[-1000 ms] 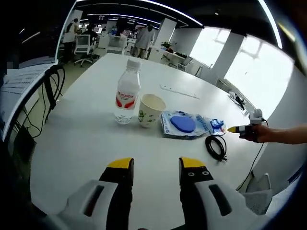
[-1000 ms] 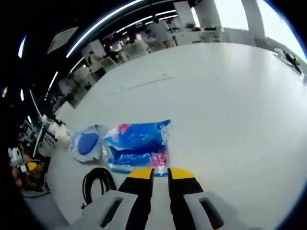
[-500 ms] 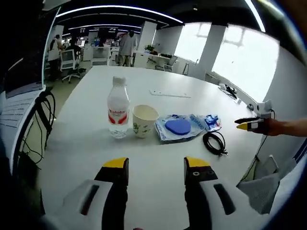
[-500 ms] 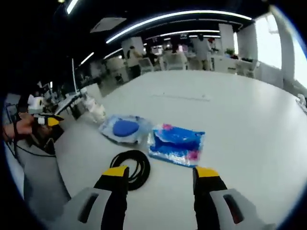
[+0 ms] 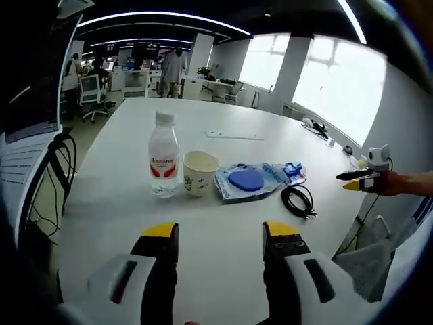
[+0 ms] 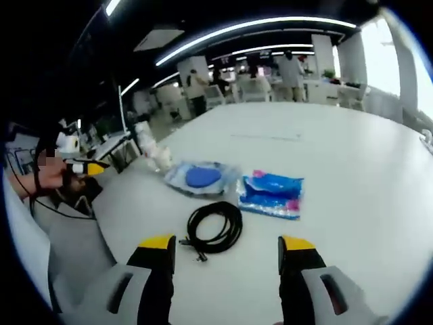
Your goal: Arrange the tabletop items into an orderly group along one side of the table until the central work area is clear of visible clutter.
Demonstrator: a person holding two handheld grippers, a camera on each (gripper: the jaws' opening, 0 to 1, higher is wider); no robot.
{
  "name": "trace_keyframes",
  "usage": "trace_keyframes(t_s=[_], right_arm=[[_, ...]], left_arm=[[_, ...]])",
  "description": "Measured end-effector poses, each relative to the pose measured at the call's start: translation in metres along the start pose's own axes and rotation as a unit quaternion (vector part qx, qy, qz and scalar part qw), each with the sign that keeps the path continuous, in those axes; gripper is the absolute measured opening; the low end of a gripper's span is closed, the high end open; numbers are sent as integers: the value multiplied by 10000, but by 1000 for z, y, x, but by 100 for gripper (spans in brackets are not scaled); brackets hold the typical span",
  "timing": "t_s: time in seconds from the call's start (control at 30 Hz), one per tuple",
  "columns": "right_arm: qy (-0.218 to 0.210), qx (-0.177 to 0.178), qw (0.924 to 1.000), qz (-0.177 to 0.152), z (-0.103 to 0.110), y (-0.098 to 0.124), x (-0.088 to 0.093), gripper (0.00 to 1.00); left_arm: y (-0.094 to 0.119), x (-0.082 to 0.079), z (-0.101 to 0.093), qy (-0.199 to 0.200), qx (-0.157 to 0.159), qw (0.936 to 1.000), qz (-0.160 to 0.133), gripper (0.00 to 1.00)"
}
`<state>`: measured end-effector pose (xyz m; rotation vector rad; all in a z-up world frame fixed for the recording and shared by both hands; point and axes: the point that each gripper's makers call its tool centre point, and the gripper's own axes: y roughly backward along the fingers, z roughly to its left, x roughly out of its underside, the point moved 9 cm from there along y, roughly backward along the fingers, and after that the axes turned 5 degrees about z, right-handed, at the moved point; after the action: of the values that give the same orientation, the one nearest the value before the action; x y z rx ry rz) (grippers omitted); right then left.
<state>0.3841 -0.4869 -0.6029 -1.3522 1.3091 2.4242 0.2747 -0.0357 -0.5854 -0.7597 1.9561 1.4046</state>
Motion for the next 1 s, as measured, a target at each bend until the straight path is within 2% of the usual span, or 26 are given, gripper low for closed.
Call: trace_keyframes(t_s=[0.1,0.17,0.23,0.43,0.7,1.0], right_arm=[[27,-82,10000,37,5,2,3,55],[51,-133,9999,81,10,2,5,59],[-40,-273,9994,216,15,2,8,59],[20,-318,9986,413,26,3,15,60],[-87,-235,9993,278,31,6,12,59],[-223,-183,9991,299,30,8,15,58]], left_arm=[[0,-1,-2,33,19,10000,-64,49],[1,0,-3,75,27,9999,-96,49],[1,1,-4,118,43,9999,-117,48],[1,7,-4,197,65,9997,-131,48],[2,8,-1,236,69,9995,-174,48],[0,12,-3,304,105,9994,-151,48]])
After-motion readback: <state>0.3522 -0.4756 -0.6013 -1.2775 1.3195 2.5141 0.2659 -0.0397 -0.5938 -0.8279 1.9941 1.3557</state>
